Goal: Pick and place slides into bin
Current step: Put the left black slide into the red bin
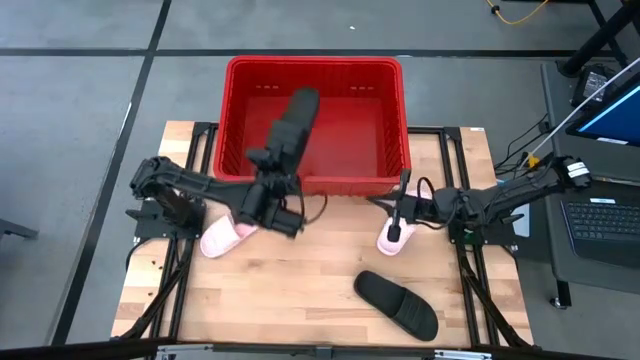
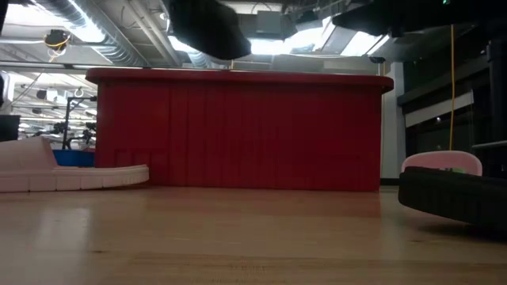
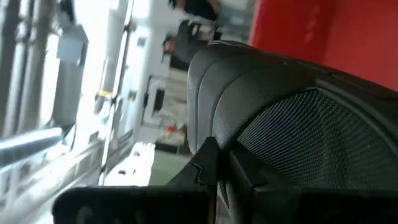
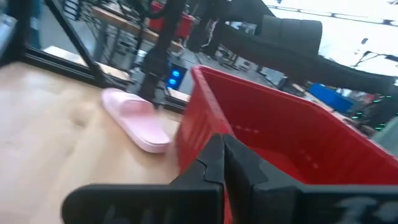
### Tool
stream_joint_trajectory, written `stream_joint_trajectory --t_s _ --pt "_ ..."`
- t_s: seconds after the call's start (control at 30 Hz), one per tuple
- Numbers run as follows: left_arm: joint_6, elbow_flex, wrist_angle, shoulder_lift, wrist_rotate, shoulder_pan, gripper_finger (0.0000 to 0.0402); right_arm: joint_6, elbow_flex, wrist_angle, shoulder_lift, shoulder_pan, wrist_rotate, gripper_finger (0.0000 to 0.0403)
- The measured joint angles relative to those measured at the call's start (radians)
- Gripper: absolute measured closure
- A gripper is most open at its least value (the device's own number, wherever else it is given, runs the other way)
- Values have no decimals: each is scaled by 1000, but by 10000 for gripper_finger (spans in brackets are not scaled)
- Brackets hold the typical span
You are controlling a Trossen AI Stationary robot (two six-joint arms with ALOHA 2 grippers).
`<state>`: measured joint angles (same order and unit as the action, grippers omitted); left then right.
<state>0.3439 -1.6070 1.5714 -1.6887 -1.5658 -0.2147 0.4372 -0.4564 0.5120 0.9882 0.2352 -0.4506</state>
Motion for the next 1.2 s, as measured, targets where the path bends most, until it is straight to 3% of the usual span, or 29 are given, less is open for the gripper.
stream_joint_trajectory --t_s 0.2,0.47,0.87,1.0,1.2 --pt "32 94 -1 91 -6 148 398 67 0 6 -9 -77 12 397" --pt "91 206 -3 136 -4 288 398 79 0 22 -8 -197 112 397" --pt "101 211 -24 127 -5 320 398 122 -1 305 -8 -326 113 397" --pt "86 210 -70 127 12 322 398 121 -65 163 -8 -353 113 397" --pt "-166 205 -221 127 69 363 398 121 -285 -231 32 -400 115 397"
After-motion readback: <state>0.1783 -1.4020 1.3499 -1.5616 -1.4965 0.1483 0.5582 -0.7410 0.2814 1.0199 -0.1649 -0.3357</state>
